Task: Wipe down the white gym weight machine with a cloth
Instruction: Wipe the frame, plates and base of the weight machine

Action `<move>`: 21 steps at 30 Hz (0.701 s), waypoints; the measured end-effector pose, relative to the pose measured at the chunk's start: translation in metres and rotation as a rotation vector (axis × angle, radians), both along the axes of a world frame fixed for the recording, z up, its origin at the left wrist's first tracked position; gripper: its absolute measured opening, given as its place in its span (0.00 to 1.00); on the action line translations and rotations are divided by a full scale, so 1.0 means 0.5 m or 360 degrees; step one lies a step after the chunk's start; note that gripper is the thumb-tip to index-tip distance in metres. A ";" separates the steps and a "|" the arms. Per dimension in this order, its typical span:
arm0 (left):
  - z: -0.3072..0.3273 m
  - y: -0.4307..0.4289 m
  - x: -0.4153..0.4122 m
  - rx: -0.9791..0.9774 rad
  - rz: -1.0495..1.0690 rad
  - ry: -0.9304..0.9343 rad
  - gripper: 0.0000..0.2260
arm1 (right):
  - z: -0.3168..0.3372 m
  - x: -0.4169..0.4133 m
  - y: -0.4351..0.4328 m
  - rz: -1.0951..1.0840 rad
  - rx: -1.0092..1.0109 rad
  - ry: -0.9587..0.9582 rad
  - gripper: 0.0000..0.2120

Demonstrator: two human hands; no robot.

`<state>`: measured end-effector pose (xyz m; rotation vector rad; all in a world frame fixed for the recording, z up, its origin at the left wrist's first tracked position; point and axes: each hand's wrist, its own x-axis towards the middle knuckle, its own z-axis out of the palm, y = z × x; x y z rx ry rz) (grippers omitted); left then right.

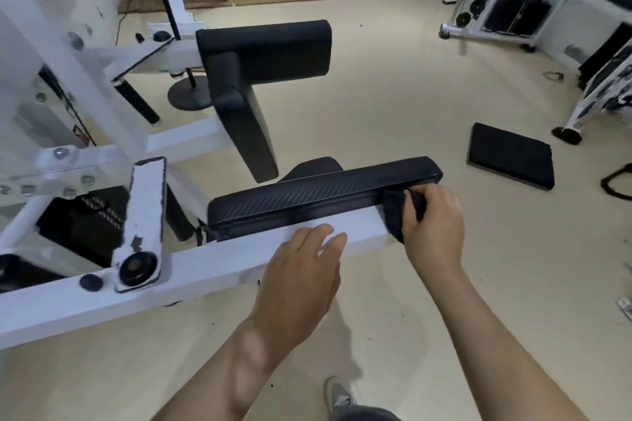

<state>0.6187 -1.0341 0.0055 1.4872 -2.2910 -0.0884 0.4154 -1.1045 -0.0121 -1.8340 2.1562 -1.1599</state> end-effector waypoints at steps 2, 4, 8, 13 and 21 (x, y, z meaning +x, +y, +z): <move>0.002 -0.019 -0.049 0.0011 -0.0019 0.0071 0.16 | 0.001 -0.037 -0.010 -0.0099 0.0043 -0.0199 0.06; 0.001 -0.035 -0.094 0.0027 -0.0016 0.0171 0.15 | 0.001 -0.064 -0.010 -0.0174 0.0083 -0.0334 0.06; 0.002 -0.056 -0.153 0.0177 0.0163 0.0432 0.15 | 0.008 0.002 0.025 0.0075 -0.0083 -0.0322 0.04; -0.011 0.001 -0.068 0.0306 0.0741 0.0629 0.06 | 0.001 0.105 0.061 0.0947 -0.0059 0.0185 0.15; -0.061 0.104 0.009 0.0596 0.1510 0.1567 0.09 | 0.007 0.184 0.012 0.2181 -0.0402 0.1101 0.10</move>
